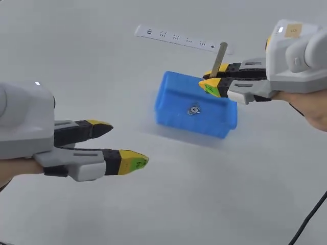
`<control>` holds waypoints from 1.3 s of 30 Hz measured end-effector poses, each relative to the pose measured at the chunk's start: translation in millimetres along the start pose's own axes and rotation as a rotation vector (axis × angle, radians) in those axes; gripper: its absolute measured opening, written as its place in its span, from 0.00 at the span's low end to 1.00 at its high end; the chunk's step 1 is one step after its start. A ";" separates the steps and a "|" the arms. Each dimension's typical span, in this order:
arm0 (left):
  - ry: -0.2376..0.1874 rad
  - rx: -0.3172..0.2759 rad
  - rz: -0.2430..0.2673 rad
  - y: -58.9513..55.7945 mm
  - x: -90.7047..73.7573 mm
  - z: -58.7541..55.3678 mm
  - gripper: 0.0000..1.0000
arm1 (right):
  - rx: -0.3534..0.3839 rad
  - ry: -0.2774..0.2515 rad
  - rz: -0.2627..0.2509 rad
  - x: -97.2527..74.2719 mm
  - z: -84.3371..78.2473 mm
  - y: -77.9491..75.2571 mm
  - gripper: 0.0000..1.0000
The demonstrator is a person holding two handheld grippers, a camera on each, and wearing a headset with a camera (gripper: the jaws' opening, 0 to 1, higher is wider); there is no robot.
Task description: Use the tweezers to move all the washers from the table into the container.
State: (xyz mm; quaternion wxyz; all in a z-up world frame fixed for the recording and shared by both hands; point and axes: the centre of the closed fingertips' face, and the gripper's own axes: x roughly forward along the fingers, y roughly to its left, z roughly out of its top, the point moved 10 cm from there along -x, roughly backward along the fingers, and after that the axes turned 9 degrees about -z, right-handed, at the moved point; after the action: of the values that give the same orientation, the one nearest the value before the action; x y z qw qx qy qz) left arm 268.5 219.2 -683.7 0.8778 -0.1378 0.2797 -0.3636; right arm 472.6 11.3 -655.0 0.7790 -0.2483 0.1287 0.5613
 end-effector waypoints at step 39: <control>0.070 0.002 0.049 3.4 -0.8 -3.9 0.70 | 0.058 0.043 0.036 29.5 -45.8 10.9 0.10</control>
State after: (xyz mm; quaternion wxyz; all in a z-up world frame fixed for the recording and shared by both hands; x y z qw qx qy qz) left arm 267.6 222.0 -688.1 0.8763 -0.1171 0.3134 -0.3467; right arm 475.8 13.5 -710.4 0.7726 -0.2354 0.1660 0.5658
